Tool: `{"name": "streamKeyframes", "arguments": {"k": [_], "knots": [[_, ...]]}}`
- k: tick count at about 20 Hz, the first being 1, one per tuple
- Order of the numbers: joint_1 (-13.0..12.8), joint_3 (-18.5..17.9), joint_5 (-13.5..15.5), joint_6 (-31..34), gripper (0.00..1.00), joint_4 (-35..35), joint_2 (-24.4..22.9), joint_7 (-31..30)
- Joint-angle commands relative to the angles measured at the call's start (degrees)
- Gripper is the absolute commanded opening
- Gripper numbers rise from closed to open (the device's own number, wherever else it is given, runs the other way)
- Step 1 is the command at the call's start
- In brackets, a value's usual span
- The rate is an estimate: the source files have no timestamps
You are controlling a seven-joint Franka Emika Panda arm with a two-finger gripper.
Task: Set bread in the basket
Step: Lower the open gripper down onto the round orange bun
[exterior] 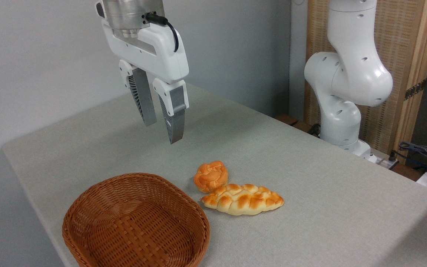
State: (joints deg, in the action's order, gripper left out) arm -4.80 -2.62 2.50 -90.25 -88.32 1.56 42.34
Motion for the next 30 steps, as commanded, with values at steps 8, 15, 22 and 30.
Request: {"name": "streamKeyframes", "arguments": {"k": [8,15,22,30], "knots": [[-0.03,-0.45,1.02,1.83,1.00,-1.06,-0.33,0.11],[-1.00,0.16,1.02,-8.35,1.00,-22.83,-13.32,11.79],[-5.31,0.16,0.40,-20.40,1.00,-41.22,-17.39,19.94],[-5.39,0.16,0.31,-29.36,1.00,-47.65,-15.81,28.93]]}}
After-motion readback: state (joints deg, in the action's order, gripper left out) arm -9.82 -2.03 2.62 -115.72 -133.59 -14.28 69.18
